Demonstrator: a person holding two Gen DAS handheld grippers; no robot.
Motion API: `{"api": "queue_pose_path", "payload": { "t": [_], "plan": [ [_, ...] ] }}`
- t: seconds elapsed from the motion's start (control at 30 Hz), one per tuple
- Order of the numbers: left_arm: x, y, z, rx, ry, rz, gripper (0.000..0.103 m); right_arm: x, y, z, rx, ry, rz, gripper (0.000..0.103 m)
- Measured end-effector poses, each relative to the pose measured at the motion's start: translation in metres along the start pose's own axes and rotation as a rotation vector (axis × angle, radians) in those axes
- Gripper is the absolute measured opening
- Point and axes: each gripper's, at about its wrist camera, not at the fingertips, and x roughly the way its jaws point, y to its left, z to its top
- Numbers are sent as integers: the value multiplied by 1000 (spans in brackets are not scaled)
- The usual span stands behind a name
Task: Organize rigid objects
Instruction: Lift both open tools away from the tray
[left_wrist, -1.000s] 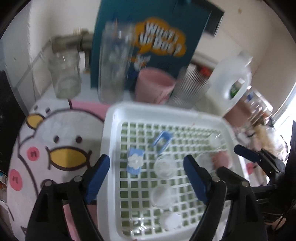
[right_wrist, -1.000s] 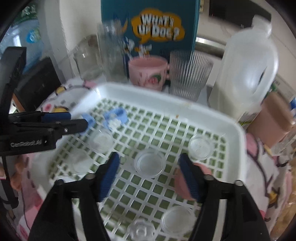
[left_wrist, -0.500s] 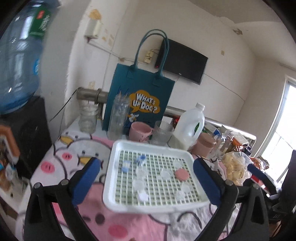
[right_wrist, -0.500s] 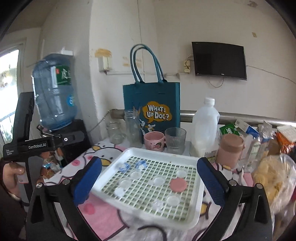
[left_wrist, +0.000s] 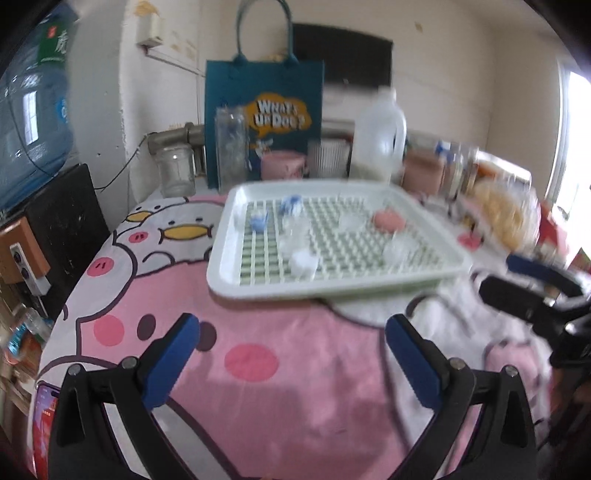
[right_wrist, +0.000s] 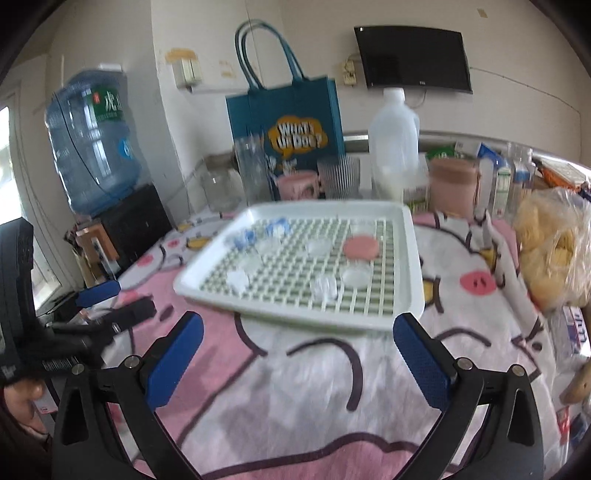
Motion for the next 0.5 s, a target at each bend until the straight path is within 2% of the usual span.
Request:
{"api": "queue_pose_path", "payload": {
  "t": [0.27,0.5],
  "plan": [
    [30,4,-15,4,112,5,103,26,8,-16,-58,75,-63,103],
    [45,-1,-20,24,183,7,103,49,8,-24,-75,156,-84,103]
  ]
}}
